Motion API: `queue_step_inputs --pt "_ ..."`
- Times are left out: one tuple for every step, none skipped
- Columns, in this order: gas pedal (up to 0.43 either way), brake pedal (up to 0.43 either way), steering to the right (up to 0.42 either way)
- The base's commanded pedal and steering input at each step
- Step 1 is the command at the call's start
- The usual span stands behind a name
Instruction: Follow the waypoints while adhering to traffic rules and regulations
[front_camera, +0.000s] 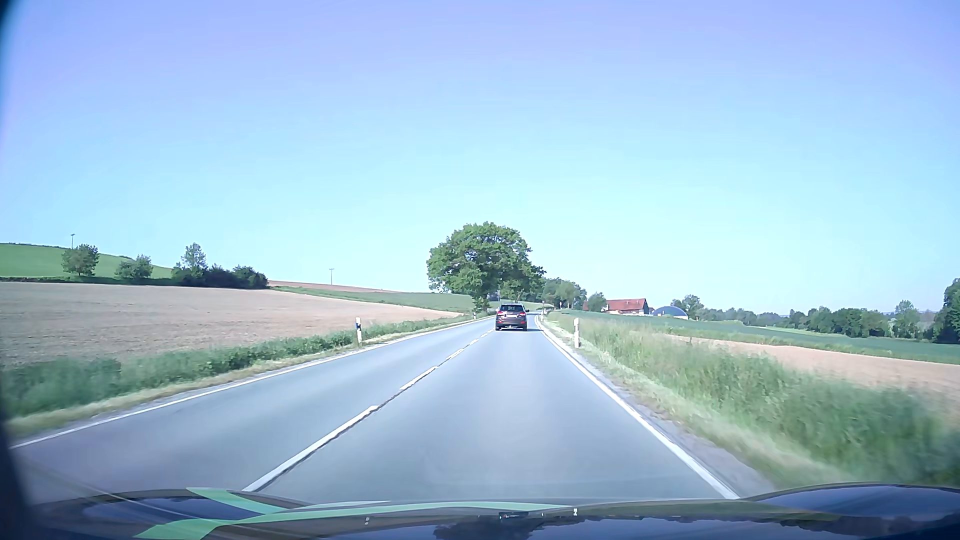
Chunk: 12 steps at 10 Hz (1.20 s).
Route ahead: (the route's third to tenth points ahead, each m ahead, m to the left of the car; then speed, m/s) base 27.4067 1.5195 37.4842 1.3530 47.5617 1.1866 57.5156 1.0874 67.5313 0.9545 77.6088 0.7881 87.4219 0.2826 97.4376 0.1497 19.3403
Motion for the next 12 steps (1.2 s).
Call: queue_step_inputs --pt "0.138 0.000 0.003" --pt "0.157 0.000 0.003" --pt "0.177 0.000 0.003" --pt "0.197 0.000 0.003" --pt "0.209 0.000 0.003" --pt "0.209 0.000 0.003" --pt "0.209 0.000 0.003" --pt "0.197 0.000 0.002" --pt "0.130 0.000 0.000" --pt "0.118 0.000 -0.001" --pt "0.118 0.000 -0.002" --pt "0.118 0.000 -0.002"
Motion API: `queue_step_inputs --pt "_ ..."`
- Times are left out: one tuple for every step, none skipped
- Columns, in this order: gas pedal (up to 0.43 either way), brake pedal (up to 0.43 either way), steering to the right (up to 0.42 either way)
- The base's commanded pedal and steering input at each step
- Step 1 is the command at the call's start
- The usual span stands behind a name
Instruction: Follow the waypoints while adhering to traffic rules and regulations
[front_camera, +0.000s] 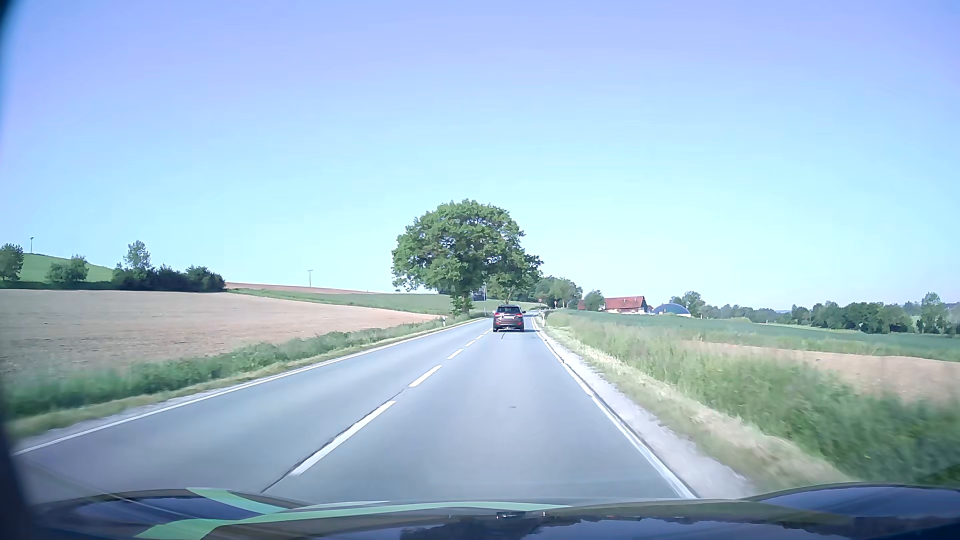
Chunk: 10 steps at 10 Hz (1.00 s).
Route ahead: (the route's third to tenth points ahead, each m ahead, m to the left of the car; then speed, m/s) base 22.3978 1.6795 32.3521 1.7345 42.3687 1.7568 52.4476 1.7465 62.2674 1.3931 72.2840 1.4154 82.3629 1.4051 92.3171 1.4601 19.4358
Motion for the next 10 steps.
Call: queue_step_inputs --pt "0.118 0.000 -0.002" --pt "0.118 0.000 -0.004" --pt "0.118 0.000 -0.007" --pt "0.118 0.000 -0.007" --pt "0.118 0.000 -0.007" --pt "0.059 0.000 -0.006" --pt "0.047 0.000 -0.006" --pt "0.047 0.000 -0.006" --pt "0.039 0.000 -0.006" --pt "0.039 0.000 -0.006"
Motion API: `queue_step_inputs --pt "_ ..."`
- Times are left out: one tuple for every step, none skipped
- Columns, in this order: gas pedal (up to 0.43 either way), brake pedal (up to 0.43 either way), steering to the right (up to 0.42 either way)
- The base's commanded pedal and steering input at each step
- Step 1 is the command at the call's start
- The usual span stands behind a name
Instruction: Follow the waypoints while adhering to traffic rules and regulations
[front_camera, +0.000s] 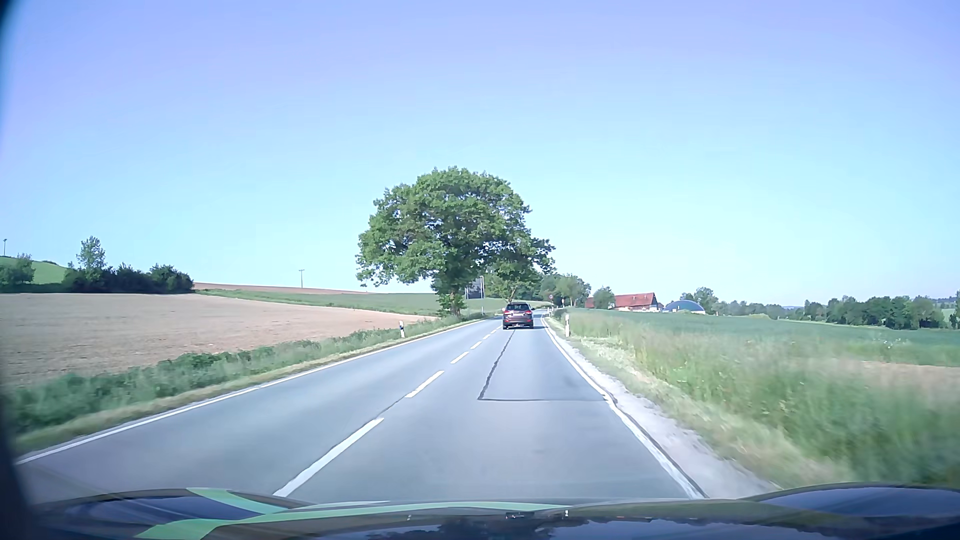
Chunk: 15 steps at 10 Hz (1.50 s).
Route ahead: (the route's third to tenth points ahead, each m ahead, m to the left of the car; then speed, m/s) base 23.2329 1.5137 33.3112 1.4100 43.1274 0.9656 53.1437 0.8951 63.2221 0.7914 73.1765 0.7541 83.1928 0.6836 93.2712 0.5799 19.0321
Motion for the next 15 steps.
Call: queue_step_inputs --pt "0.039 0.000 -0.007" --pt "0.039 0.000 -0.008" --pt "0.047 0.000 -0.007" --pt "0.047 0.000 -0.008" --pt "0.059 0.000 -0.007" --pt "0.098 0.000 -0.003" --pt "0.118 0.000 0.004" --pt "0.118 0.000 0.004" --pt "0.130 0.000 0.004" --pt "0.138 0.000 0.004" --pt "0.169 0.000 0.004" --pt "0.177 0.000 0.004" --pt "0.189 0.000 0.004" --pt "0.197 0.000 0.004" --pt "0.197 0.000 0.004"
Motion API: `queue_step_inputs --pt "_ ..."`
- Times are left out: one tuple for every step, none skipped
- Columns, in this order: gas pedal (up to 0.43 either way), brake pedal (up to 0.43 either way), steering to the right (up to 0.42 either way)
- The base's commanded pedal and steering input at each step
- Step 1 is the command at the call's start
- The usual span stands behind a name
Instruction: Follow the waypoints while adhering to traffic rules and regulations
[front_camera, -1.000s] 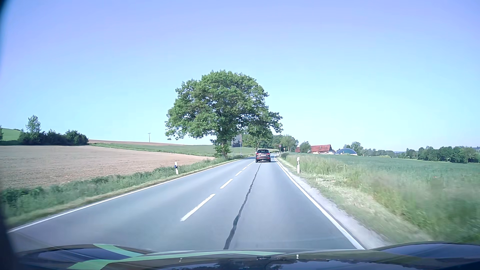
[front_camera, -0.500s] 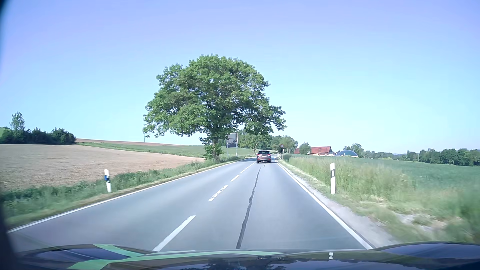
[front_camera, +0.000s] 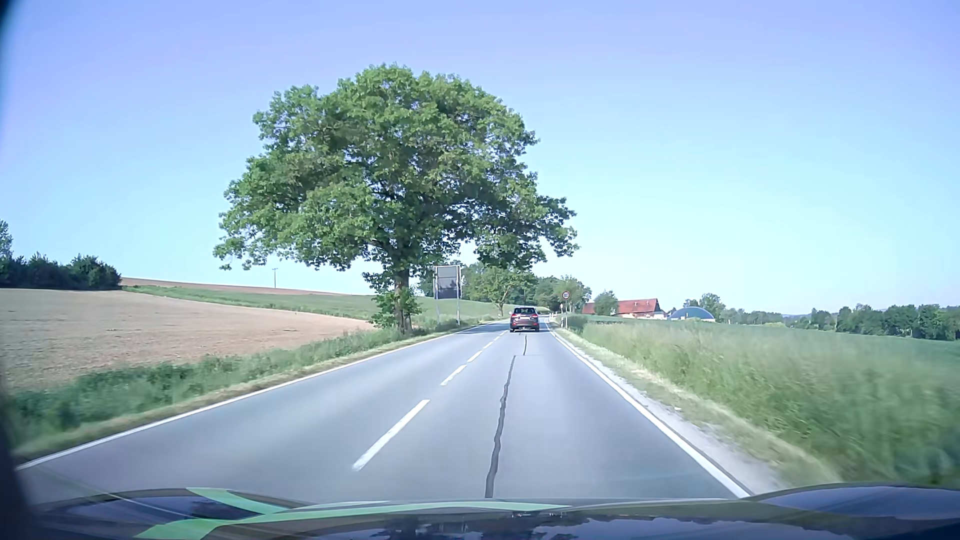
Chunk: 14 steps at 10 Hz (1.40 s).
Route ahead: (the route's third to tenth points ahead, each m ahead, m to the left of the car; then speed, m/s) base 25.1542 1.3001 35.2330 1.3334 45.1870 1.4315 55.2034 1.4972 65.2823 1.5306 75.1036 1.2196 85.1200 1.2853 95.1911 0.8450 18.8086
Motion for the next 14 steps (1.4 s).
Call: queue_step_inputs --pt "0.197 0.000 0.004" --pt "0.197 0.000 0.004" --pt "0.169 0.000 0.004" --pt "0.110 0.000 0.004" --pt "0.079 0.000 0.004" --pt "0.028 0.000 0.004" --pt "0.000 0.000 0.004" --pt "0.000 0.000 0.003" --pt "0.000 0.000 0.003" --pt "0.000 0.000 0.003" --pt "0.000 0.000 0.002" --pt "0.008 0.000 0.002" --pt "0.028 0.000 0.001" --pt "0.067 0.000 0.000"
